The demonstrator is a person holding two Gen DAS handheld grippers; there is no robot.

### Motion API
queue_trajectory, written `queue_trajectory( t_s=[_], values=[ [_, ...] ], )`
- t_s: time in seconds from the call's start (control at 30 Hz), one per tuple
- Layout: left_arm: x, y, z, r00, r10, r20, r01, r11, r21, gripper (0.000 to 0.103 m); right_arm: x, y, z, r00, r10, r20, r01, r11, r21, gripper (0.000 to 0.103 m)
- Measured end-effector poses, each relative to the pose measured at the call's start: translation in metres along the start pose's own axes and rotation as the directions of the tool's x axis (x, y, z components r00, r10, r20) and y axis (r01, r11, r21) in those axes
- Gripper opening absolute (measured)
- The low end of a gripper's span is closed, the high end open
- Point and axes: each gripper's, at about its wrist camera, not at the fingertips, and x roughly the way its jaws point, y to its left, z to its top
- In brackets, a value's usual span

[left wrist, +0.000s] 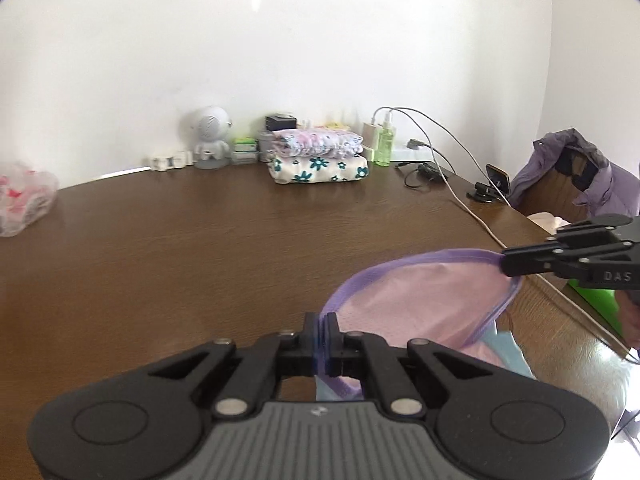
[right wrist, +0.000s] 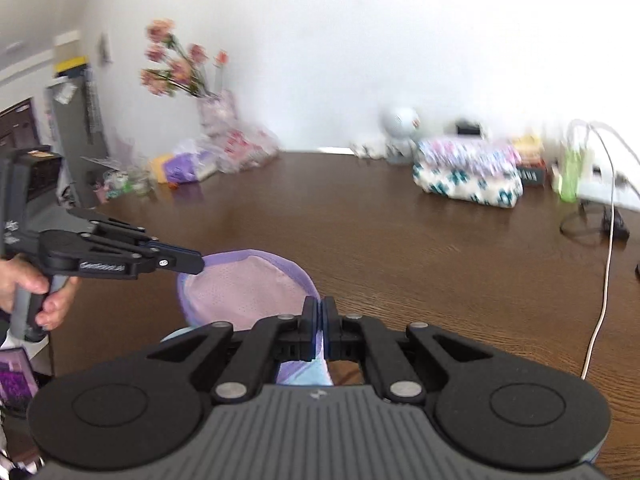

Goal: Fold clothes

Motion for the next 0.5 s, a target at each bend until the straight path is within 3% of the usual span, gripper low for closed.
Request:
queue_trajectory(
  t_s=[0.17,0.27,0.37,0.43,0.47,0.5],
  values=[
    [-0.038,-0.010,-0.044,0.998,-0.051,0.026,0.053,0.995,-0.085,0.001,-0.038,0.024,-0.029,0.997,0.071,-0.012,-0.071,0.995,-0.068,0.003],
    [-0.056,-0.009,-0.068,0.991,-0.137,-0.009,0.135,0.984,-0.117,0.004,-0.051,0.041,-0.050,0.980,0.127,-0.155,-0.148,0.980,-0.132,0.004],
    [-0.077,0.006,-0.078,0.978,-0.209,0.000,0.207,0.965,-0.160,0.007,-0.069,0.053,-0.059,0.971,0.146,-0.191,-0.179,0.970,-0.167,0.008],
    [-0.093,0.023,-0.071,0.967,-0.239,0.085,0.252,0.946,-0.204,0.010,-0.076,0.054,-0.053,0.977,0.150,-0.149,-0.173,0.971,-0.162,0.019],
    [-0.094,0.026,-0.066,0.965,-0.234,0.115,0.254,0.943,-0.215,0.018,-0.079,0.054,-0.049,0.982,0.146,-0.117,-0.164,0.974,-0.157,0.030],
    [-0.095,0.028,-0.061,0.963,-0.228,0.145,0.256,0.940,-0.225,0.029,-0.081,0.054,-0.045,0.986,0.142,-0.084,-0.154,0.976,-0.152,0.035]
  ],
)
